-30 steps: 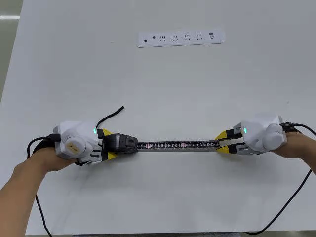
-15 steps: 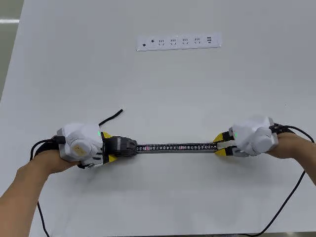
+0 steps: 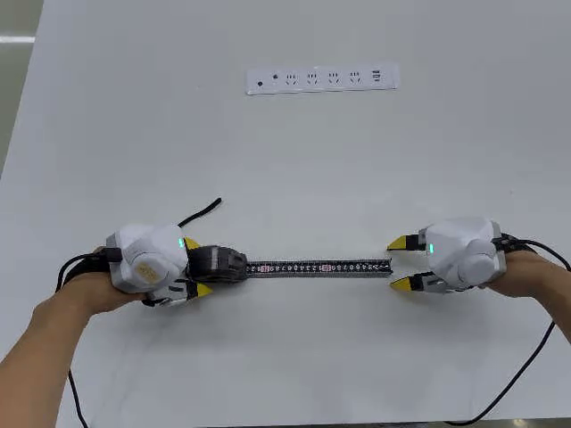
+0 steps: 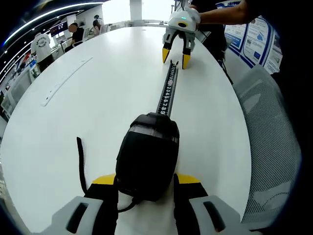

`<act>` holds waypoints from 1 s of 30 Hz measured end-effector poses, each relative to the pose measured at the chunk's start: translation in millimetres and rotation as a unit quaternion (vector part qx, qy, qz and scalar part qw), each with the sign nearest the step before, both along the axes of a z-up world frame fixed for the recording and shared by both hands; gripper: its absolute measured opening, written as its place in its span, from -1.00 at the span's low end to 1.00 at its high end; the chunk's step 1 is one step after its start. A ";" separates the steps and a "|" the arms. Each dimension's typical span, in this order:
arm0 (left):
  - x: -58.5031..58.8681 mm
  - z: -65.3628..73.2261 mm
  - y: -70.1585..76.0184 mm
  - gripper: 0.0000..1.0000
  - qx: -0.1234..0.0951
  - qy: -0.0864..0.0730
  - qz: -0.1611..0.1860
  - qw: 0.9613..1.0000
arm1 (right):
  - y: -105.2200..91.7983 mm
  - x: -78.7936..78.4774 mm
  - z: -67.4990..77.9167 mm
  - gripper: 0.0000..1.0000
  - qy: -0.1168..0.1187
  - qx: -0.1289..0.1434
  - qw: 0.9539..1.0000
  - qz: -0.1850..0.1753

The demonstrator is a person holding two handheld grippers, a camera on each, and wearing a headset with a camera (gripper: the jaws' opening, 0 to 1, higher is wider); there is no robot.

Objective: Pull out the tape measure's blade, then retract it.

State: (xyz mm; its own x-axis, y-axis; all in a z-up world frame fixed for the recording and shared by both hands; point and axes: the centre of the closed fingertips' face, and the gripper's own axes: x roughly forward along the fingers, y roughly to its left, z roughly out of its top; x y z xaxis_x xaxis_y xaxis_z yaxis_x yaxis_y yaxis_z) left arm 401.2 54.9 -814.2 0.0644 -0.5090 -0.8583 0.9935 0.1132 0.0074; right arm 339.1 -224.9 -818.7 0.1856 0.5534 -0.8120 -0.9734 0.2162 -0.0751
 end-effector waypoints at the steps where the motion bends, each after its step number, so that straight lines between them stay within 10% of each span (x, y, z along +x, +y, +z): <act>1: -0.4 0.0 1.0 -0.08 -0.002 0.000 0.002 1.000 | -0.4 -0.4 0.1 -0.23 0.000 0.000 1.000 -0.005; 15: -6.1 21.8 0.3 0.50 -0.086 -0.007 0.080 0.993 | -1.9 -12.7 15.6 0.42 -0.011 0.044 0.995 -0.088; 30: -28.0 45.0 5.1 0.88 -0.173 -0.034 0.168 0.970 | 4.4 -34.3 35.7 0.96 -0.031 0.102 0.973 -0.202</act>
